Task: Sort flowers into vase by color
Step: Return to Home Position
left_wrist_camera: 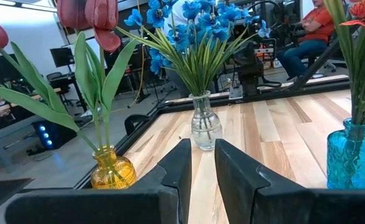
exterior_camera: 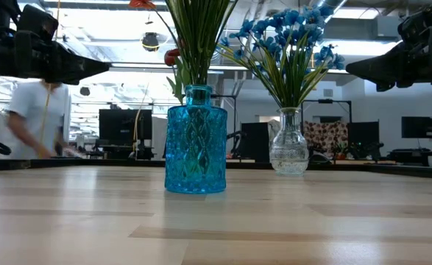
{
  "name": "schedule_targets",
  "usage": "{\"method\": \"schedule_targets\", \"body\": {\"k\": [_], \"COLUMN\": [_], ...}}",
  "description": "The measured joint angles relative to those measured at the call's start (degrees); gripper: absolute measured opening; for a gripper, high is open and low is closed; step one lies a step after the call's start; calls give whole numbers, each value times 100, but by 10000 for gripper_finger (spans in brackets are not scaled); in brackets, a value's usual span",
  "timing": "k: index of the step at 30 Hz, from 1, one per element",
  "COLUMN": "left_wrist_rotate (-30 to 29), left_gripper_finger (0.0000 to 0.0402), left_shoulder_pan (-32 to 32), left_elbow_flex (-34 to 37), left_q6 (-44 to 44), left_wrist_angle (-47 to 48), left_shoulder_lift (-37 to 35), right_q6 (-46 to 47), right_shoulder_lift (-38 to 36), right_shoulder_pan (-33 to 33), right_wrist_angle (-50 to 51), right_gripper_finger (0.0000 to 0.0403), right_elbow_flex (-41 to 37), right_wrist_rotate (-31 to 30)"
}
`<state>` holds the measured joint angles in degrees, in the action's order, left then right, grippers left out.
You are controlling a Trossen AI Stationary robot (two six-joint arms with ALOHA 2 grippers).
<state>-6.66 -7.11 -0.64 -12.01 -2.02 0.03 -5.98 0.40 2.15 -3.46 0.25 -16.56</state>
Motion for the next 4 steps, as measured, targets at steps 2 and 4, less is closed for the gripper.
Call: {"method": "schedule_targets", "body": {"k": [2, 4], "left_wrist_rotate": [0, 0], "left_gripper_finger": [59, 59], "left_shoulder_pan": [0, 0], "left_elbow_flex": [0, -1], "left_q6": [0, 1], "left_wrist_angle": [-2, -1], "left_shoulder_lift": [0, 0], "right_q6": [-2, -2], "right_shoulder_lift": [0, 0], "right_shoulder_pan": [0, 0], "right_wrist_angle": [0, 0], "right_gripper_finger": [46, 46], "right_elbow_flex": [0, 0], "right_wrist_rotate": [0, 0]}}
